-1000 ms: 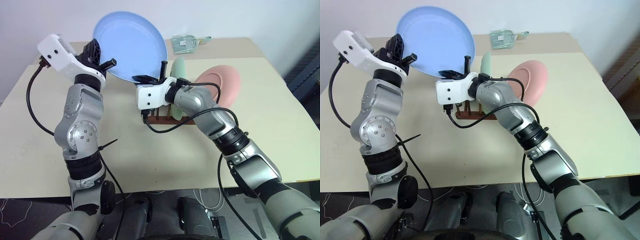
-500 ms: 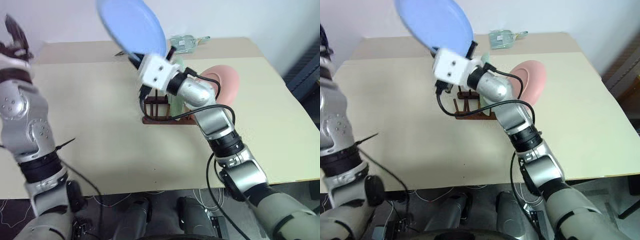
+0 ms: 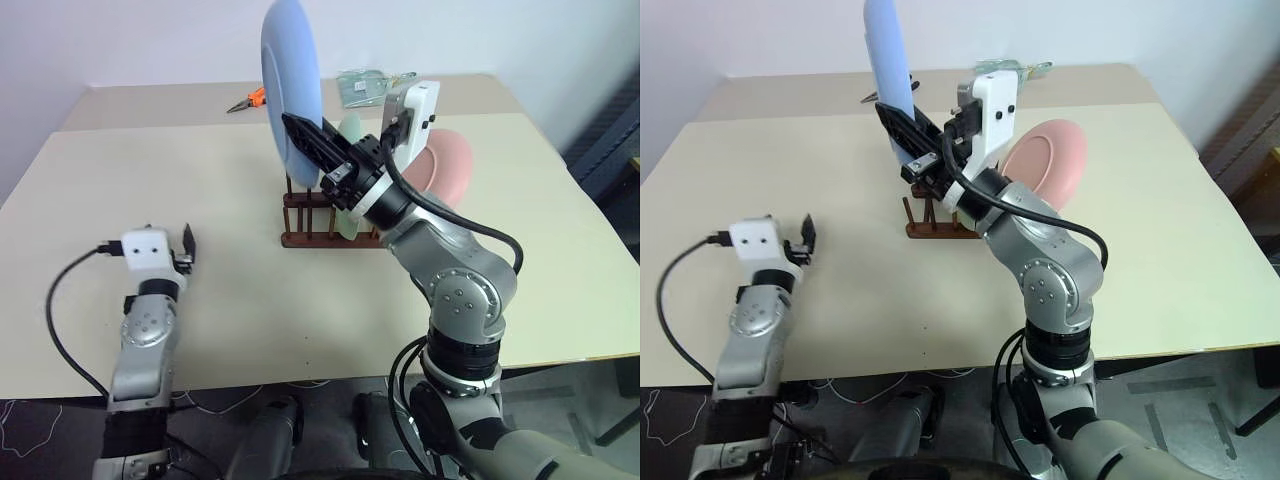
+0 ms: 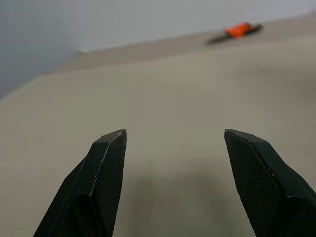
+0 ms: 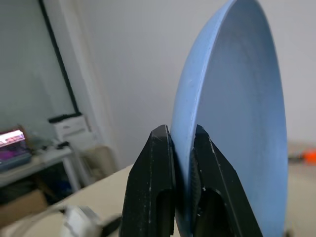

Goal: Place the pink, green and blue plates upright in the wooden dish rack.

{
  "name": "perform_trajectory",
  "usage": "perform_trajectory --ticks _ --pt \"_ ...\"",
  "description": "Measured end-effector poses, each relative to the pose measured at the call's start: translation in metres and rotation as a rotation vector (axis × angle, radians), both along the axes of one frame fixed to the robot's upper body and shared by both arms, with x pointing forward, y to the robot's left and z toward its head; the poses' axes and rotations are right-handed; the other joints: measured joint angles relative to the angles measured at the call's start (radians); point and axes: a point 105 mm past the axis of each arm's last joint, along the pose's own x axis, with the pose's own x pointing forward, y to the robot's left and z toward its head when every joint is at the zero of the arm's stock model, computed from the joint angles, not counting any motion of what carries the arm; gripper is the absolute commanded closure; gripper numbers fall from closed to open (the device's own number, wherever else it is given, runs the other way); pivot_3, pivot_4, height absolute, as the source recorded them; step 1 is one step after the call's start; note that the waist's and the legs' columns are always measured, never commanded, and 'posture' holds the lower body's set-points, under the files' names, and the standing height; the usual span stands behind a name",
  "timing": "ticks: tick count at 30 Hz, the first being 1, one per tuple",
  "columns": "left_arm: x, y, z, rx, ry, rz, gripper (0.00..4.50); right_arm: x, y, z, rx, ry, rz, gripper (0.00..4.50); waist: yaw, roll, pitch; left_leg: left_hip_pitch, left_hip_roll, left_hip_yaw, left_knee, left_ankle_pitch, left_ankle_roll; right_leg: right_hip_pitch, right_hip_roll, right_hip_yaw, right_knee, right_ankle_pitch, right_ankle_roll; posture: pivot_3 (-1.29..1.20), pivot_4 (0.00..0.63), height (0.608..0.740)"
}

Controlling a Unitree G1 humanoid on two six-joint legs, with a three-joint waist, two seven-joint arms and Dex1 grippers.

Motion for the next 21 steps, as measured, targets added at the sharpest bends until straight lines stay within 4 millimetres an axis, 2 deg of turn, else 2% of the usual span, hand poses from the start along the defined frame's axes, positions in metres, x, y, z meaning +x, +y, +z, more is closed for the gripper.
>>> perform_trajectory --ticks 3,9,21 --pt "-0.002 -0.019 -0.013 0.028 0.028 -0.086 1.30 -0.003 0.003 -0.005 -0.016 0.043 0.006 4.50 0.000 0.000 0.000 0.000 0.001 0.000 -0.001 0.000 0.000 -0.001 0.001 0.000 0.000 0.001 -0.001 0.00 0.150 0.739" --pt "-0.003 -0.041 -0.016 0.043 0.027 -0.205 1.30 -0.002 0.003 -0.010 -0.020 0.109 -0.005 4.50 -0.001 0.000 0.000 0.000 0.002 0.001 -0.001 0.000 0.000 -0.001 0.002 0.000 -0.001 0.001 -0.001 0.00 0.150 0.739" --pt "-0.004 -0.048 -0.017 0.060 0.036 -0.259 1.30 0.009 -0.002 -0.024 0.008 0.246 -0.059 4.50 -0.001 0.000 0.000 0.000 0.003 0.001 -0.001 0.000 0.000 -0.001 0.003 0.000 -0.001 0.001 -0.002 0.00 0.150 0.739"
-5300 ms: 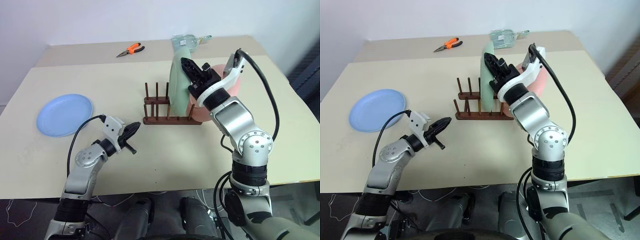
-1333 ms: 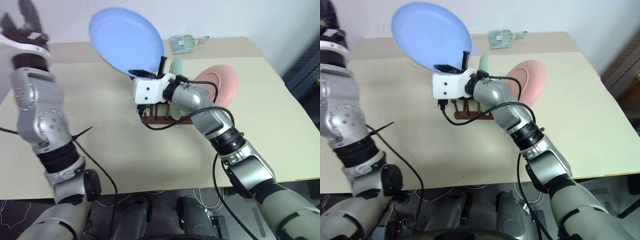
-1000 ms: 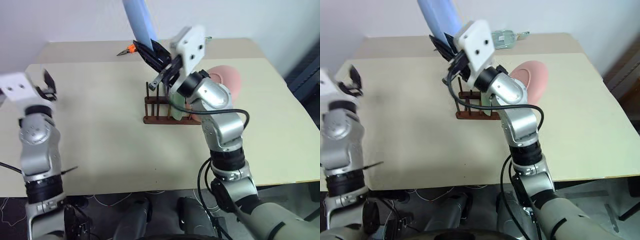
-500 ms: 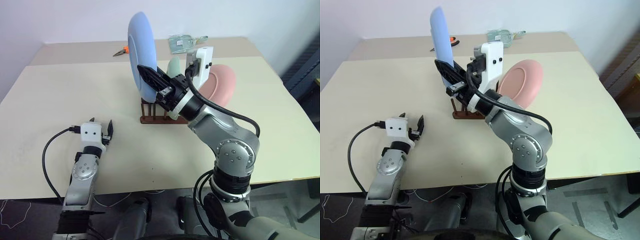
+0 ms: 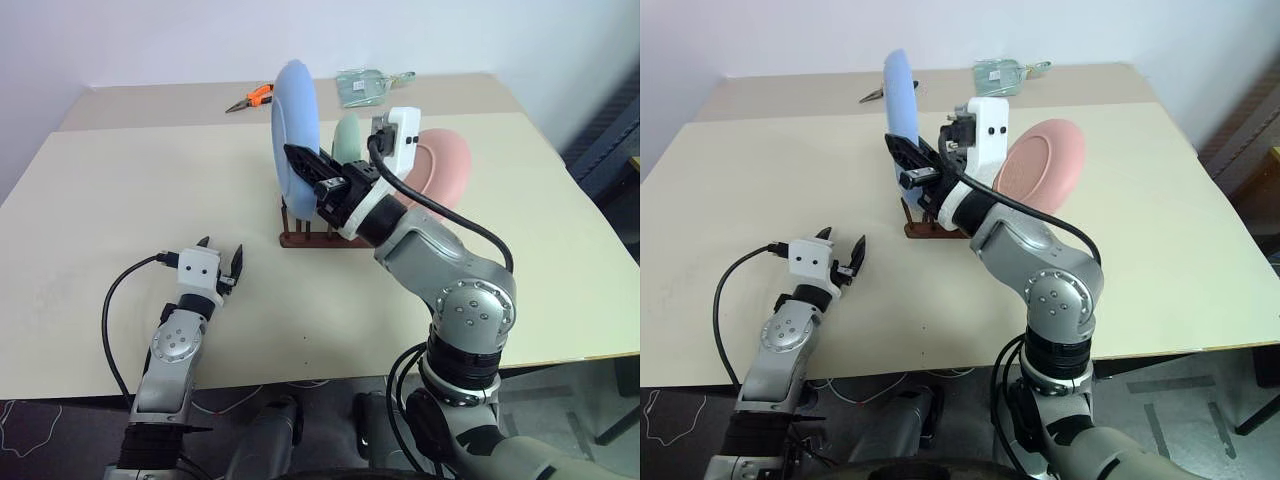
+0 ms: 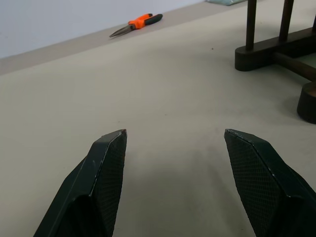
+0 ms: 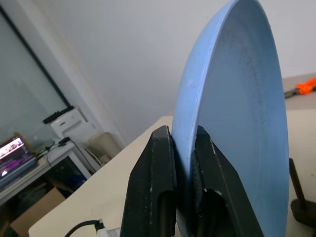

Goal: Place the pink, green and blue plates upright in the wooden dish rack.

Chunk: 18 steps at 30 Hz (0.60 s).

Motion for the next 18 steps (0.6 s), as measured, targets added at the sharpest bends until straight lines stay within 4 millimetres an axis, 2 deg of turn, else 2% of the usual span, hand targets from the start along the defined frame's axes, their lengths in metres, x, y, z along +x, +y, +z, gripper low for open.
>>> perform_trajectory --ticks 5,10,13,18 --pt "-0.001 -0.004 0.002 0.002 -0.011 -0.033 1.30 0.015 -0.004 -0.012 -0.007 0.089 -0.059 4.50 0.000 0.000 0.000 0.000 0.000 0.000 0.000 0.000 0.000 0.000 0.000 0.000 0.000 0.000 0.000 0.00 0.150 0.739" --pt "-0.002 -0.014 0.002 0.003 -0.008 -0.088 1.30 0.031 -0.001 -0.010 -0.033 0.126 -0.094 4.50 0.000 0.001 0.000 0.000 0.000 0.000 0.000 0.000 0.000 0.000 0.000 0.000 0.000 0.000 0.000 0.00 0.150 0.739" --pt "-0.002 -0.020 0.003 0.006 -0.010 -0.117 1.22 0.038 0.002 -0.006 -0.049 0.136 -0.103 3.33 0.000 0.001 0.000 0.000 0.000 0.000 0.000 0.000 0.000 0.000 0.000 0.000 0.000 0.000 0.000 0.00 0.150 0.739" --pt "-0.003 -0.021 0.003 0.006 -0.011 -0.121 1.22 0.045 -0.003 -0.001 -0.073 0.123 -0.132 0.83 0.000 0.001 0.001 0.000 0.000 0.000 0.000 0.000 0.000 0.000 0.000 0.000 0.000 0.000 0.000 0.00 0.150 0.739"
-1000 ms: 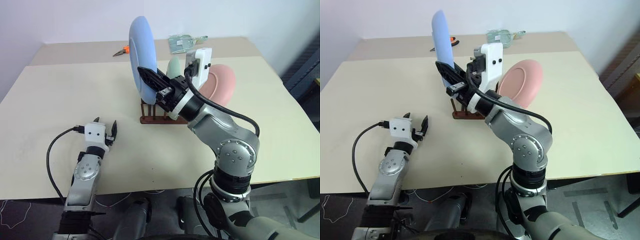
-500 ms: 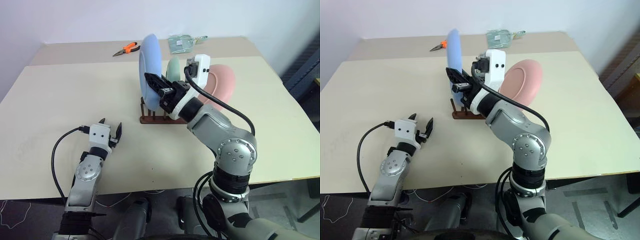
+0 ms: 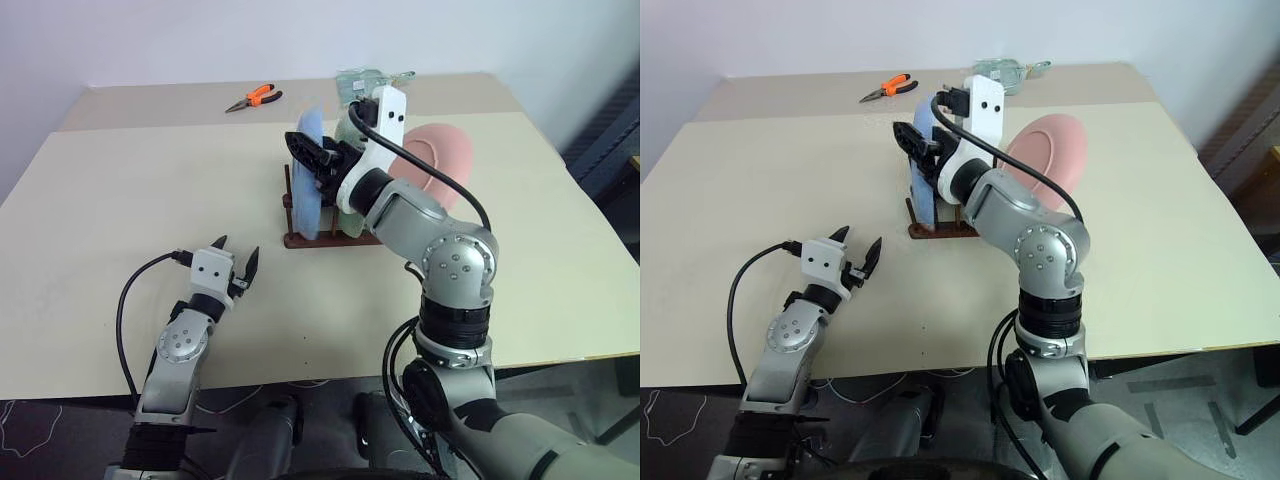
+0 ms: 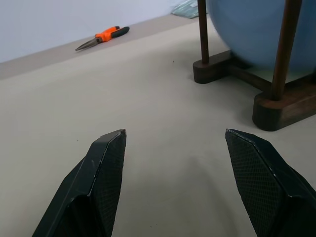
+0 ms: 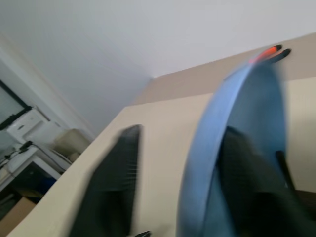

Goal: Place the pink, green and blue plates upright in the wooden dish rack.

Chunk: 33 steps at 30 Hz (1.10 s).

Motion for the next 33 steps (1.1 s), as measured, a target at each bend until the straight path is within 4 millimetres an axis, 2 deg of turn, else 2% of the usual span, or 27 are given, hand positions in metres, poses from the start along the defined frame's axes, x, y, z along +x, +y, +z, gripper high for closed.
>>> perform_trajectory --ticks 1,9,13,15,17,20,22,24,27,30,33 --pt "0.000 0.000 0.000 0.001 -0.001 -0.002 1.22 0.001 -0.001 0.002 -0.017 -0.018 -0.007 0.41 0.000 0.000 0.000 0.000 0.000 0.000 0.000 0.000 0.000 0.000 0.000 0.000 0.000 0.000 0.000 0.00 0.150 0.739" --pt "-0.001 -0.003 0.001 0.005 -0.007 -0.019 1.22 -0.004 -0.003 0.018 -0.230 -0.247 -0.015 0.41 0.000 0.000 0.000 0.000 0.000 0.000 0.000 0.000 0.000 0.000 0.000 0.000 0.000 0.000 0.000 0.00 0.150 0.739" --pt "-0.001 -0.004 0.001 0.006 -0.007 -0.026 1.22 -0.009 -0.019 0.043 -0.369 -0.472 -0.050 0.41 0.002 0.000 0.000 0.000 0.000 0.000 0.000 0.000 0.000 0.000 0.000 0.000 -0.001 0.000 0.000 0.00 0.150 0.739" --pt "-0.001 -0.005 0.001 0.007 -0.007 -0.031 1.22 -0.012 -0.031 0.053 -0.404 -0.559 -0.063 0.94 0.003 0.000 0.000 0.000 0.000 0.000 0.000 0.000 0.000 0.001 0.000 0.000 -0.002 0.000 0.000 0.00 0.150 0.739" --pt "-0.001 -0.008 0.001 0.011 -0.007 -0.044 1.22 -0.011 -0.050 0.063 -0.456 -0.623 -0.103 1.72 0.004 0.000 0.000 0.000 0.000 0.000 0.000 0.000 0.000 0.001 0.000 0.000 -0.002 0.000 0.000 0.00 0.150 0.739" --pt "-0.001 -0.012 0.001 0.017 -0.007 -0.068 1.22 0.000 -0.108 0.071 -0.628 -0.658 -0.268 3.33 0.013 0.000 0.000 0.000 0.000 0.000 0.000 0.000 0.000 0.004 0.000 -0.001 -0.007 0.000 0.000 0.00 0.150 0.739" --pt "-0.001 -0.015 0.002 0.017 -0.006 -0.094 1.22 0.008 -0.152 0.063 -0.763 -0.614 -0.380 4.35 0.021 0.000 0.000 0.000 0.001 0.000 0.000 0.000 0.001 0.005 0.000 -0.002 -0.010 0.000 0.000 0.00 0.150 0.739" --pt "-0.002 -0.019 0.002 0.029 -0.001 -0.136 1.22 0.015 -0.196 0.043 -0.931 -0.528 -0.472 4.48 0.027 0.000 0.000 -0.001 0.001 0.002 0.000 -0.001 0.002 0.005 0.000 -0.001 -0.012 0.000 0.000 0.00 0.150 0.739" --pt "-0.004 -0.030 0.001 0.043 0.009 -0.199 1.22 0.016 -0.235 0.018 -1.124 -0.437 -0.547 4.48 0.025 0.004 0.001 -0.001 0.001 0.004 0.000 -0.001 0.002 0.005 0.000 0.001 -0.012 0.000 0.000 0.00 0.150 0.739" --pt "-0.005 -0.039 -0.001 0.051 0.016 -0.247 1.22 0.013 -0.254 -0.004 -1.254 -0.375 -0.544 4.48 0.023 0.005 0.001 0.000 0.002 0.004 0.000 -0.001 0.002 0.005 0.000 0.001 -0.012 0.000 0.000 0.00 0.150 0.739" --pt "-0.007 -0.042 -0.002 0.062 0.023 -0.276 1.22 0.012 -0.243 -0.022 -1.248 -0.358 -0.466 4.48 0.018 0.005 0.001 0.000 0.003 0.005 0.000 -0.001 0.002 0.005 0.001 0.001 -0.012 0.000 0.000 0.00 0.150 0.739"
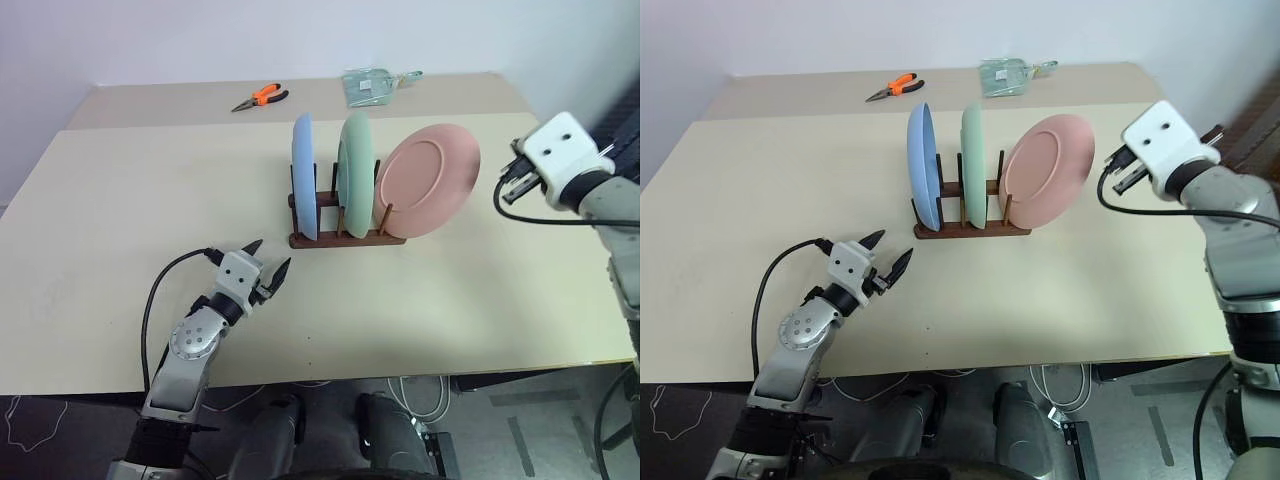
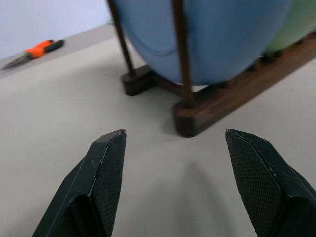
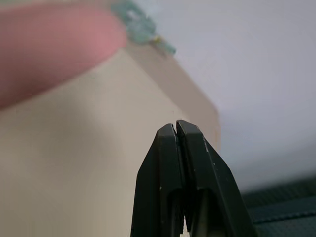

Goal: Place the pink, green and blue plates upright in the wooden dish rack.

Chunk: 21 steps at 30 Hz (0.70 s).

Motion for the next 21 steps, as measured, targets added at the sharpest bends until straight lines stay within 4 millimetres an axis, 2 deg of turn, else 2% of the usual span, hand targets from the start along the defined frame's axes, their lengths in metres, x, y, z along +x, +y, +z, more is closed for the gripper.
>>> perform_trajectory --ticks 3,9,12,16,21 --pt "-0.001 -0.004 -0.001 0.005 0.006 -0.021 1.22 -0.001 0.023 -0.009 0.024 0.028 0.092 4.48 0.003 0.000 0.000 0.000 0.000 0.000 0.000 0.000 0.000 0.000 0.000 0.000 0.000 0.000 0.000 0.00 0.150 0.739" --pt "-0.001 -0.003 -0.001 0.010 0.005 -0.020 1.22 -0.011 0.059 -0.002 0.075 0.015 0.252 4.48 0.010 0.000 0.000 0.000 0.000 0.000 0.001 0.000 0.000 0.001 0.000 0.000 -0.001 0.000 0.000 0.00 0.150 0.739" --pt "-0.001 -0.003 -0.002 0.009 0.006 -0.018 1.22 -0.009 0.057 0.003 0.062 0.003 0.240 4.48 0.010 0.000 0.000 0.000 0.000 0.000 0.001 0.000 0.000 0.001 0.000 0.000 -0.002 0.000 0.000 0.00 0.150 0.739" --pt "-0.001 -0.002 -0.002 0.007 0.006 -0.011 1.22 -0.004 0.044 -0.004 0.062 0.022 0.185 4.48 0.010 0.000 0.000 0.000 0.000 0.000 0.001 0.000 0.000 0.001 0.000 0.000 -0.002 0.000 0.000 0.00 0.150 0.739" --pt "0.002 0.008 0.000 -0.005 0.000 0.050 1.22 -0.003 0.008 -0.024 0.131 0.044 0.074 4.48 0.010 0.000 0.000 0.000 0.000 -0.001 0.001 0.000 0.000 0.001 0.000 0.000 -0.002 0.000 0.000 0.00 0.150 0.739"
